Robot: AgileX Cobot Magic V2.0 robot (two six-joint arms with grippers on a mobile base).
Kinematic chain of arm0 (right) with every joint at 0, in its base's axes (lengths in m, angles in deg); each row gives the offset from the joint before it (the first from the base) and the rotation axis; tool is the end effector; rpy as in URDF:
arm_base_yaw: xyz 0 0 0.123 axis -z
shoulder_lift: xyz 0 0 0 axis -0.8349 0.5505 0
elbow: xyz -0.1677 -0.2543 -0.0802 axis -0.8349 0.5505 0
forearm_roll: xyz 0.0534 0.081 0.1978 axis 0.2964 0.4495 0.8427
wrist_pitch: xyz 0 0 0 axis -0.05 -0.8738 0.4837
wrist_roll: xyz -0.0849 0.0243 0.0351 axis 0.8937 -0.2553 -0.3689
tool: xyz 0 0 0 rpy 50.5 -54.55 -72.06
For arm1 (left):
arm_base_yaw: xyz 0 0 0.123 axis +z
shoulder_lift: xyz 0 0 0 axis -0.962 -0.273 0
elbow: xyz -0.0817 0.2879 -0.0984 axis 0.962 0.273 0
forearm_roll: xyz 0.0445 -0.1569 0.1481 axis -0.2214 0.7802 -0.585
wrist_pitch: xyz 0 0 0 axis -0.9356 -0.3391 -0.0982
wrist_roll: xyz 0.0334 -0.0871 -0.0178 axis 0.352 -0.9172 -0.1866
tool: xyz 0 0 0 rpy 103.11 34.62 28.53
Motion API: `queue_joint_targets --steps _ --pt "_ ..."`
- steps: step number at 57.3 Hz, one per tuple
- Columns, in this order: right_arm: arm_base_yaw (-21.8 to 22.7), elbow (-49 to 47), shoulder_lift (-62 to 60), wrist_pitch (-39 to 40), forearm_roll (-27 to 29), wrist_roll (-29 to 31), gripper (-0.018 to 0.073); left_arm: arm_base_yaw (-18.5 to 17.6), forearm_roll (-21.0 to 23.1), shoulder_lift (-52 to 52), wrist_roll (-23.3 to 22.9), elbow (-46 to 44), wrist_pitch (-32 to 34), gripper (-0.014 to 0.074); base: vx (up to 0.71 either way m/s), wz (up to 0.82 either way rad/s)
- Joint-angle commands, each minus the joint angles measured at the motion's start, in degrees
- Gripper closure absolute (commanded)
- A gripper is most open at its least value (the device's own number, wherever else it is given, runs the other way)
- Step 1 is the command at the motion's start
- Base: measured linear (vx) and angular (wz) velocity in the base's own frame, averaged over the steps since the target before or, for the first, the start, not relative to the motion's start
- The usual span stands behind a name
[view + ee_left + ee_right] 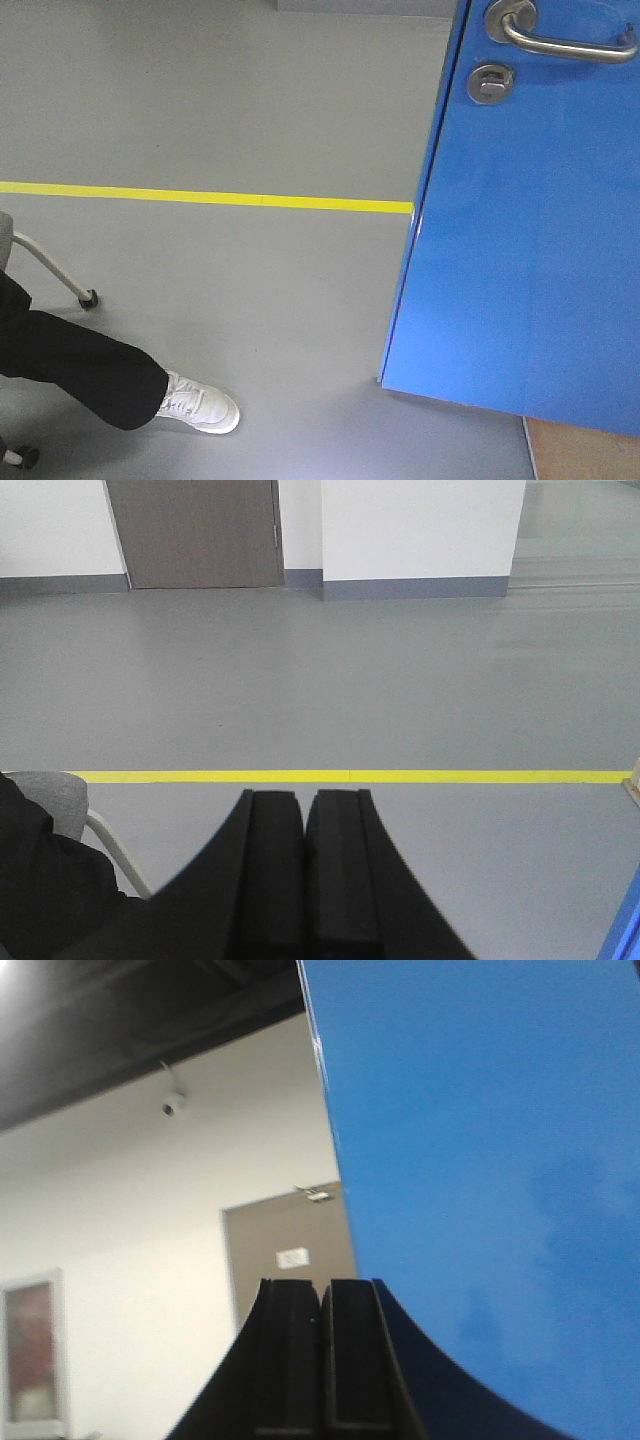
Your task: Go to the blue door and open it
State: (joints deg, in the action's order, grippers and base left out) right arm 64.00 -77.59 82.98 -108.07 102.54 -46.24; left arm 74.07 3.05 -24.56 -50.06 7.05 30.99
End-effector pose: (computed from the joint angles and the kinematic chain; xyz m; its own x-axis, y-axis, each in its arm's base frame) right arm 0.0800 0.0171 0.6489 0.4175 0.2990 -0.8581 -0.2954 0.9377 0.1830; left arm -0.0036 0.0017 0.1794 -0.2015 0.0462 -0.9784 -0.0073 0.9988 0.0486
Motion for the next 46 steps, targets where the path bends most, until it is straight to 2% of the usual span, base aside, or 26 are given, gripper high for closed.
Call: queue_joint_targets --steps 1,2,4,6,9,12,19,22,25,36,46 --pt "0.2 -1.2 -0.2 0.5 -11.2 -6.9 0.0547 -0.4 0.2 0.6 -0.4 -1.5 4.9 0.0524 0.00 0.00" --pt "0.2 -1.2 -0.2 0.3 -12.2 -8.6 0.0547 -0.4 0.2 0.6 -0.4 -1.5 4.9 0.0524 0.00 0.00" --pt "0.2 -1.2 -0.2 -1.6 -19.5 -13.3 0.0547 -0.4 0.2 0.6 -0.4 -1.5 4.9 0.0524 0.00 0.00" --pt "0.1 -1.2 -0.2 -3.0 -24.1 -16.2 0.0547 -0.4 0.2 0.6 -0.4 -1.5 4.9 0.0524 0.00 0.00" --pt "0.1 -1.2 -0.3 -4.7 -27.9 -17.4 0.0547 -0.4 0.2 0.6 -0.4 -1.5 4.9 0.0524 0.00 0.00" --pt "0.1 -1.2 -0.4 -6.7 -31.4 -15.5 0.0547 -0.4 0.2 0.6 -0.4 -1.5 4.9 0.0524 0.00 0.00" --pt "0.1 2.1 -2.4 -5.7 -31.6 -6.2 0.0547 -0.4 0.2 0.6 -0.4 -1.5 4.9 0.0524 0.00 0.00" --pt "0.1 7.5 -5.0 -2.6 -31.2 -2.2 0.0547 -0.4 0.2 0.6 -0.4 -1.5 4.9 0.0524 0.00 0.00" --pt "0.1 12.9 -7.5 1.1 -31.2 -1.2 0.0547 -0.4 0.2 0.6 -0.4 -1.5 4.9 0.0524 0.00 0.00" --pt "0.1 38.9 -21.1 10.0 -31.1 -2.3 0.0547 -0.4 0.2 0.6 -0.4 -1.5 4.9 0.0524 0.00 0.00" --pt "0.1 61.6 -35.8 11.8 -33.2 -7.8 0.0547 -0.4 0.2 0.6 -0.4 -1.5 4.9 0.0524 0.00 0.00"
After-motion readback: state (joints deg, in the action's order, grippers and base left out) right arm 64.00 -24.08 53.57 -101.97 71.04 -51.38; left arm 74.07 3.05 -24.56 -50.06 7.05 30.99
